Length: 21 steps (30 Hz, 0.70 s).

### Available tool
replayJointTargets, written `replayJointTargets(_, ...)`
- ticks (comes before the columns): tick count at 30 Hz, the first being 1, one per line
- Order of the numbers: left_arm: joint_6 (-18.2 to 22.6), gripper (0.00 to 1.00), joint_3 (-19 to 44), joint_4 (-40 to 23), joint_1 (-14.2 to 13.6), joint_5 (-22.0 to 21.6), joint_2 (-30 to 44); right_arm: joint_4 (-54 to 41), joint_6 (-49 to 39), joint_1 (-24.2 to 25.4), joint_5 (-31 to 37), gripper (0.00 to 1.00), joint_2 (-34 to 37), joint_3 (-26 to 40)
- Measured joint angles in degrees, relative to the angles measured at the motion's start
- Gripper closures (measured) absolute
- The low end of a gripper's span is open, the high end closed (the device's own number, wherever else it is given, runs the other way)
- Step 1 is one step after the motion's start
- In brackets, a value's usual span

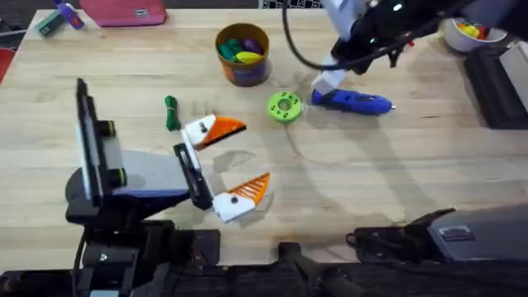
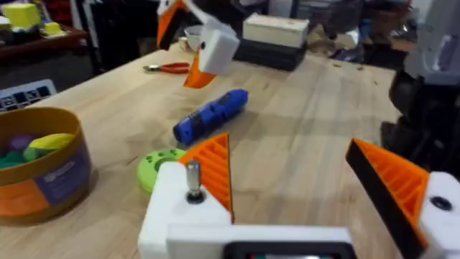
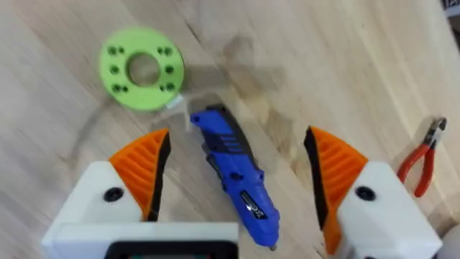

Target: Pick up the gripper from the table and insert it into the empty holder that is missing its gripper. Then pick up a screw, insert it into the mounting hole, and use the screwdriver to tighten it. Finally, clean up the table by picking up the vegetable and placing it into the bucket.

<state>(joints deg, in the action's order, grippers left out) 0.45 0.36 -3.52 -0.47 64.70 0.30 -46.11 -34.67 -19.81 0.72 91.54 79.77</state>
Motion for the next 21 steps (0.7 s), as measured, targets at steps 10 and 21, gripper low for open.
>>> replayJointTargets(10,-3.69,0.015,13.06,-20.74,2.06,-13.91,1.03,1.14,4.93,0.00,-5.11,0.008,-8.41,0.02)
replayJointTargets(21,3.29,0.015,50.19,-59.38,2.08,-41.57,25.24,1.12,5.78,0.00,-5.56,0.008,-8.80,0.02)
